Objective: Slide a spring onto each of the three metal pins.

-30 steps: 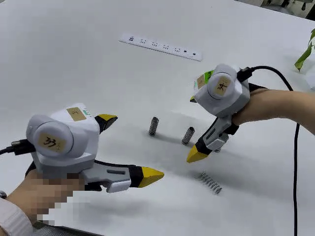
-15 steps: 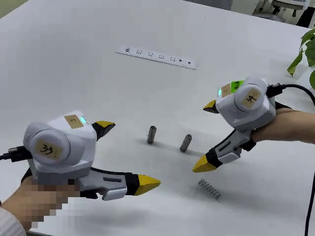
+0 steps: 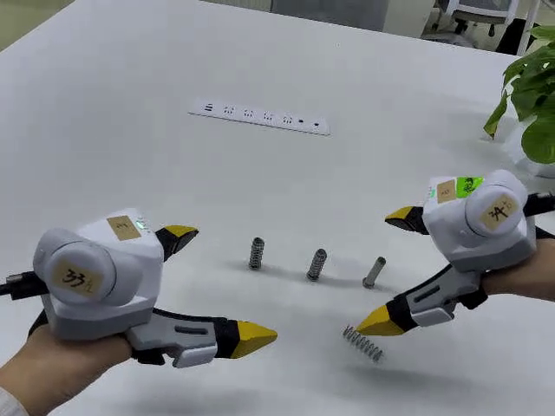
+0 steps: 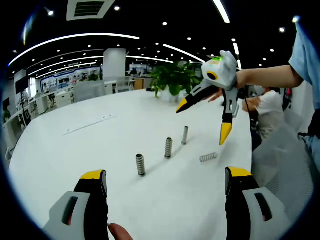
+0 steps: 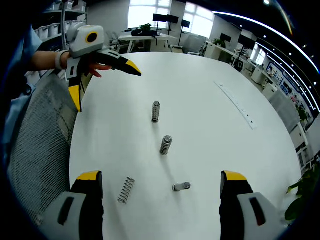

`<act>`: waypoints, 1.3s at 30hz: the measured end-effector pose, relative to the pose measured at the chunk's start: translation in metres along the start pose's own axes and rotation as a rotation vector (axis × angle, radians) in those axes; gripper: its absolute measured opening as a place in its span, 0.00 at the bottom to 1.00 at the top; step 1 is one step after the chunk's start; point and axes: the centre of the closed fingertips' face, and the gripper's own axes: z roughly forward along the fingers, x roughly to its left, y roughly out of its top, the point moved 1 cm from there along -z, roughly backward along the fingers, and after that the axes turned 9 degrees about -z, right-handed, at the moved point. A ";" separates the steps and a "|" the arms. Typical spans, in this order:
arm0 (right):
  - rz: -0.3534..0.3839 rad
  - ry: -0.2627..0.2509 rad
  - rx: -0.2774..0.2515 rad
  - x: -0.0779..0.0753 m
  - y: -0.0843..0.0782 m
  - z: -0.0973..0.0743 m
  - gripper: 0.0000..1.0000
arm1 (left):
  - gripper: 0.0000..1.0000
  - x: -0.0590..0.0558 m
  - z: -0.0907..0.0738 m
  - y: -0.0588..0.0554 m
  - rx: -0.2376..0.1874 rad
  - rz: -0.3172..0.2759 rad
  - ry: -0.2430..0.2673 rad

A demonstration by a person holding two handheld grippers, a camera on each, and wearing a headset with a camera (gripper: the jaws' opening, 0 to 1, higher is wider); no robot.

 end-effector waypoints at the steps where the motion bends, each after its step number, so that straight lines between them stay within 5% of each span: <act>1: 0.008 -0.004 -0.001 0.001 -0.002 -0.002 0.99 | 1.00 0.000 0.000 0.000 0.001 0.002 -0.002; 28: 0.191 -0.128 -0.018 0.048 -0.062 -0.047 0.99 | 1.00 -0.017 0.017 -0.008 0.090 0.065 -0.058; 39: 0.250 -0.161 -0.055 0.068 -0.069 -0.054 0.99 | 0.98 -0.027 0.026 -0.007 0.109 0.067 -0.105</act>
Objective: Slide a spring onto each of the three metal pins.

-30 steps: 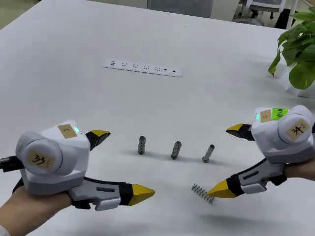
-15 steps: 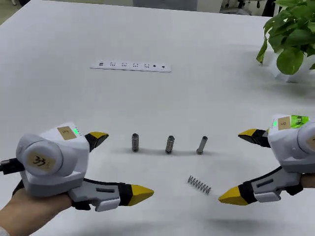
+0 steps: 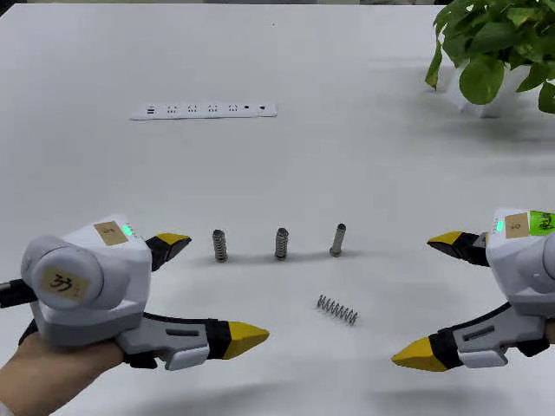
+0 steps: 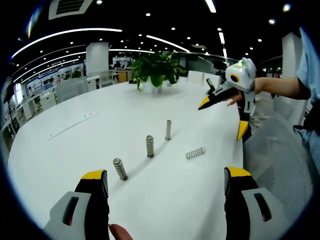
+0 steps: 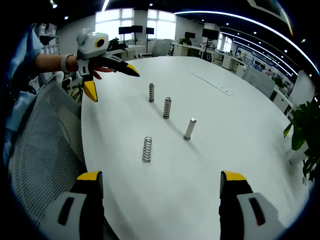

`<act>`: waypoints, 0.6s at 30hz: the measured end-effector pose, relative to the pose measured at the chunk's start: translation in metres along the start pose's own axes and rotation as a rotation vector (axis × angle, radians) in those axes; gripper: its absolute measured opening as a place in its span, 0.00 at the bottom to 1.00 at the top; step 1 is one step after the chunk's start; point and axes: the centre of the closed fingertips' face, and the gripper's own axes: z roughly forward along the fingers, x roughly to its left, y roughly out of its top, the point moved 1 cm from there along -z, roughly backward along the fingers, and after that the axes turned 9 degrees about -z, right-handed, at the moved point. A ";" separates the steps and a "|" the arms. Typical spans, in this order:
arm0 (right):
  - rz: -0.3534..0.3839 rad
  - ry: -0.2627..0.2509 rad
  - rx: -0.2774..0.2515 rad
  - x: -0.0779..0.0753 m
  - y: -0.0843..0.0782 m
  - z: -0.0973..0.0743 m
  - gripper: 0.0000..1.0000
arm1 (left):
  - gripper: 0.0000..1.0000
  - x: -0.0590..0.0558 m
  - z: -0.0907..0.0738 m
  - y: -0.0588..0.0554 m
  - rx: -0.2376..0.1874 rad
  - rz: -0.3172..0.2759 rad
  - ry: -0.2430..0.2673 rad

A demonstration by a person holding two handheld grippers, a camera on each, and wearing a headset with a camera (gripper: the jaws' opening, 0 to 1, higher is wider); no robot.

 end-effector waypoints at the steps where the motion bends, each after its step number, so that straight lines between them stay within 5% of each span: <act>1: 0.004 -0.001 -0.002 0.002 -0.002 -0.001 0.99 | 0.99 -0.002 0.002 0.000 0.010 0.004 -0.010; 7: 0.033 -0.007 -0.007 0.011 -0.011 -0.003 0.98 | 0.84 -0.015 0.011 -0.002 0.054 0.063 -0.082; 18: 0.077 -0.024 -0.017 0.016 -0.021 -0.012 0.97 | 0.78 -0.035 0.038 -0.003 0.135 0.150 -0.186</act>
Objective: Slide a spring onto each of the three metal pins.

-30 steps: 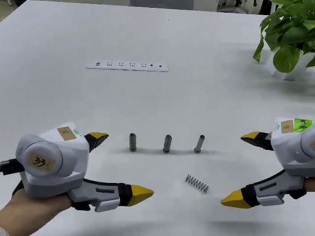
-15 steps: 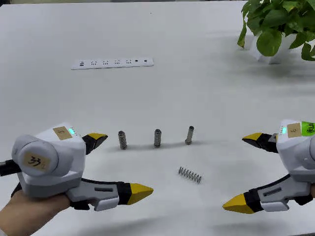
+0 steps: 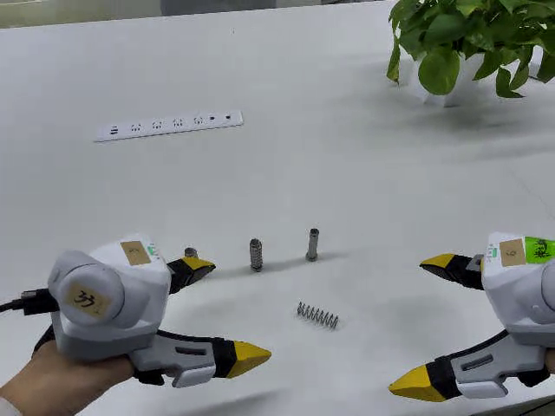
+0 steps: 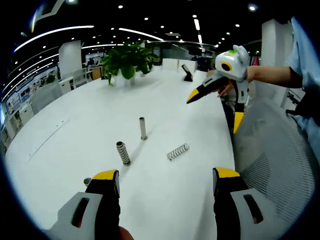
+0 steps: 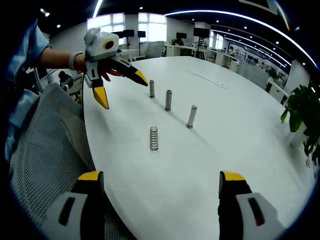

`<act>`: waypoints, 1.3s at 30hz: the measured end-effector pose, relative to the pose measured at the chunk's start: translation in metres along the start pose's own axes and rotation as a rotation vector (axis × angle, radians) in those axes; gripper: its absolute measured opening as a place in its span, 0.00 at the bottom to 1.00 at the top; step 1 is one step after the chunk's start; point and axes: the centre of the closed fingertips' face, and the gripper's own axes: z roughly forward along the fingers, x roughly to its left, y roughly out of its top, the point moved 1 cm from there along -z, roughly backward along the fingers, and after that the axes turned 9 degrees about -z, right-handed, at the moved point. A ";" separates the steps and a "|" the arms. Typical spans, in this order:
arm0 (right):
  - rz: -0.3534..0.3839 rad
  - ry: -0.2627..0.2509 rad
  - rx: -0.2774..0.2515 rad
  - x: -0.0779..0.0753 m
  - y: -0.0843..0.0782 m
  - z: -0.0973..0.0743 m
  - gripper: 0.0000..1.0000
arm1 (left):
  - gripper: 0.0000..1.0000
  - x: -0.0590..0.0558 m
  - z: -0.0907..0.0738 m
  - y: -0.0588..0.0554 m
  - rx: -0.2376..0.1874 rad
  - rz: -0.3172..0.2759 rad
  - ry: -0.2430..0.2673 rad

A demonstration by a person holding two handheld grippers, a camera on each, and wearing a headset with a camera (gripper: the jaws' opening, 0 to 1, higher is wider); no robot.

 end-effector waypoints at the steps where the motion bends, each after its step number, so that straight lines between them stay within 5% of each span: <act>1: 0.004 -0.004 -0.001 0.000 -0.001 -0.001 0.97 | 0.77 -0.001 0.004 0.001 0.007 0.008 -0.010; 12: 0.028 -0.008 -0.014 0.004 -0.005 -0.004 0.95 | 0.70 -0.012 0.033 0.012 0.080 0.110 -0.116; 16: 0.034 -0.008 -0.018 0.005 -0.006 -0.005 0.94 | 0.59 -0.016 0.042 0.014 0.111 0.174 -0.162; 23: 0.051 -0.011 -0.025 0.007 -0.008 -0.006 0.94 | 0.49 -0.015 0.057 0.009 0.188 0.250 -0.204; 25: 0.057 -0.010 -0.022 0.008 -0.010 -0.006 0.94 | 0.41 -0.008 0.061 0.004 0.242 0.303 -0.198; 29: 0.063 -0.010 -0.020 0.009 -0.012 -0.007 0.93 | 0.30 -0.005 0.069 0.004 0.253 0.323 -0.212; 39: 0.077 -0.010 -0.023 0.013 -0.014 -0.007 0.92 | 0.24 -0.007 0.083 -0.004 0.307 0.401 -0.263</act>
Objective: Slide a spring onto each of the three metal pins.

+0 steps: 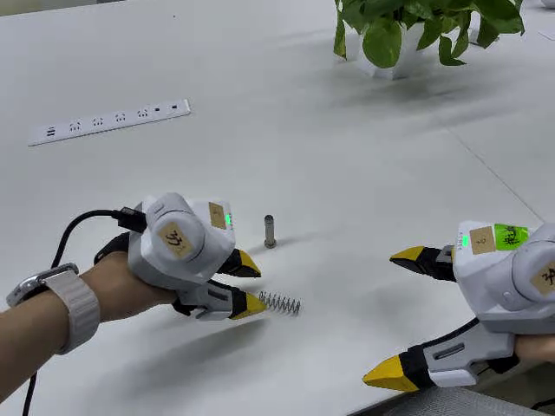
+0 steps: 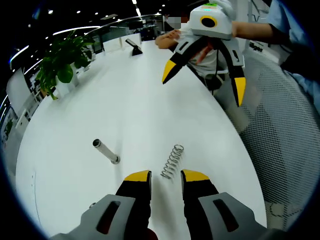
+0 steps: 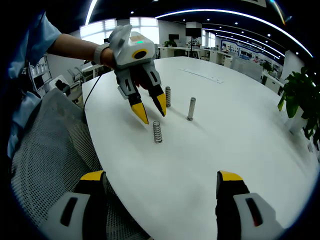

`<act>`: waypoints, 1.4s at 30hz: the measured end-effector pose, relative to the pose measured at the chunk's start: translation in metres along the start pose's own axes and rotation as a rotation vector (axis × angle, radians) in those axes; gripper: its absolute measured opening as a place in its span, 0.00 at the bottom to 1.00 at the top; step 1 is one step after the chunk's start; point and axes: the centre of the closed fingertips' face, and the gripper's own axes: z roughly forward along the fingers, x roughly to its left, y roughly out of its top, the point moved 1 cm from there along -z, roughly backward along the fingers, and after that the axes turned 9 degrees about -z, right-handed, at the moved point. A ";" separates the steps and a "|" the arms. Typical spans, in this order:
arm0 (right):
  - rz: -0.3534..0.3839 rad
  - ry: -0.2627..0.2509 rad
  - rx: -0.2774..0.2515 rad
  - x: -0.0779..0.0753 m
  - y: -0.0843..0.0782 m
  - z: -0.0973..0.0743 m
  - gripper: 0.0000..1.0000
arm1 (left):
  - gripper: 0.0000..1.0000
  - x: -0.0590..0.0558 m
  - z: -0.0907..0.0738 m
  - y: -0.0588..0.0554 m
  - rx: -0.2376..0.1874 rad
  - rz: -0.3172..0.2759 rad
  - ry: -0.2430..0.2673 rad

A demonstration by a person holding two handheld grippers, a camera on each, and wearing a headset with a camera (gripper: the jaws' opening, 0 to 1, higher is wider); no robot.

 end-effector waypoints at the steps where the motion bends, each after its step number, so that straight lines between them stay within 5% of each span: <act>1: 0.001 0.000 -0.001 0.000 0.000 0.000 0.92 | 0.24 -0.001 0.001 0.000 0.006 0.009 -0.004; 6: 0.005 0.002 -0.001 0.002 0.001 0.000 0.91 | 0.19 0.000 0.005 0.000 0.038 0.083 -0.010; 18: 0.015 0.004 -0.005 0.004 0.001 0.001 0.90 | 0.16 -0.003 0.017 -0.006 0.109 0.158 -0.064; 42: 0.018 0.019 -0.027 0.007 0.009 0.006 0.88 | 0.11 -0.003 0.019 -0.007 0.163 0.146 -0.063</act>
